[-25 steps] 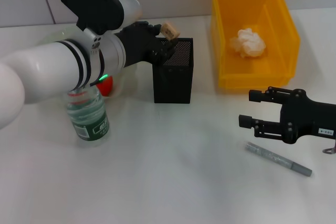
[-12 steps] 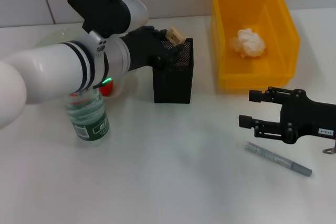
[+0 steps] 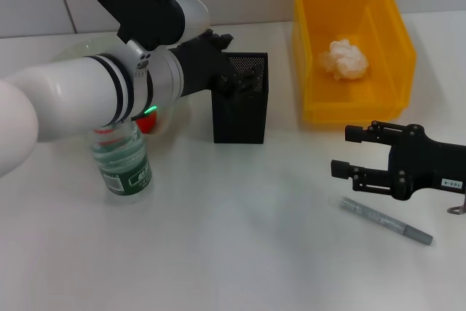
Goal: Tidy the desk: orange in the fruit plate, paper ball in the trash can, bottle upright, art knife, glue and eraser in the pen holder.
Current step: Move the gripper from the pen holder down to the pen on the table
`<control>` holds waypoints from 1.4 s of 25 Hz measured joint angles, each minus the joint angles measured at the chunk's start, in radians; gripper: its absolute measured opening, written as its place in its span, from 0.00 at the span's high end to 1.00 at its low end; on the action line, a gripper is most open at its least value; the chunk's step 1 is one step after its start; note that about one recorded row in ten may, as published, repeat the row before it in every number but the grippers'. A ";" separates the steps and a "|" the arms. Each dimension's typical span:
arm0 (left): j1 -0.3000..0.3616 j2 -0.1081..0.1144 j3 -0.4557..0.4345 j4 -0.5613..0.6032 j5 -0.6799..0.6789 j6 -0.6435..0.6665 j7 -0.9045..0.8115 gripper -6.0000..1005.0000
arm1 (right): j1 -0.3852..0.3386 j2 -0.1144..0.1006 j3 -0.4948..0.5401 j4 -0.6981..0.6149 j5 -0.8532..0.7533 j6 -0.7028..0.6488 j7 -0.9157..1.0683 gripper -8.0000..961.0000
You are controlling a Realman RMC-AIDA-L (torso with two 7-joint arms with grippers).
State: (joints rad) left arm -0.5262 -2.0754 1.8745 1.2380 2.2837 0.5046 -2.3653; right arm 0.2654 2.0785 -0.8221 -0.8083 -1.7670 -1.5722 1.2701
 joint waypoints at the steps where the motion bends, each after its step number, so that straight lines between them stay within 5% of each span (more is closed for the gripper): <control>1: -0.001 0.000 0.000 0.000 0.000 0.000 0.000 0.43 | 0.000 0.000 0.000 0.000 0.000 0.000 0.000 0.26; 7: 0.006 0.001 0.002 0.027 0.002 0.002 0.015 0.30 | -0.005 0.000 0.001 0.000 0.001 -0.001 0.000 0.26; 21: 0.116 0.005 0.024 0.260 0.002 0.092 0.064 0.30 | -0.007 0.000 0.002 0.000 0.002 0.000 0.000 0.26; 27: 0.310 0.006 0.053 0.504 -0.003 0.149 0.117 0.30 | -0.007 -0.001 0.007 0.000 0.002 0.000 -0.001 0.26; 35: 0.397 0.010 0.040 0.545 -0.006 0.233 0.118 0.30 | -0.014 -0.002 0.061 -0.020 -0.003 -0.014 0.006 0.26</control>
State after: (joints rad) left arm -0.1296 -2.0658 1.9146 1.7829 2.2776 0.7376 -2.2469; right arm 0.2517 2.0762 -0.7612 -0.8280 -1.7698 -1.5860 1.2764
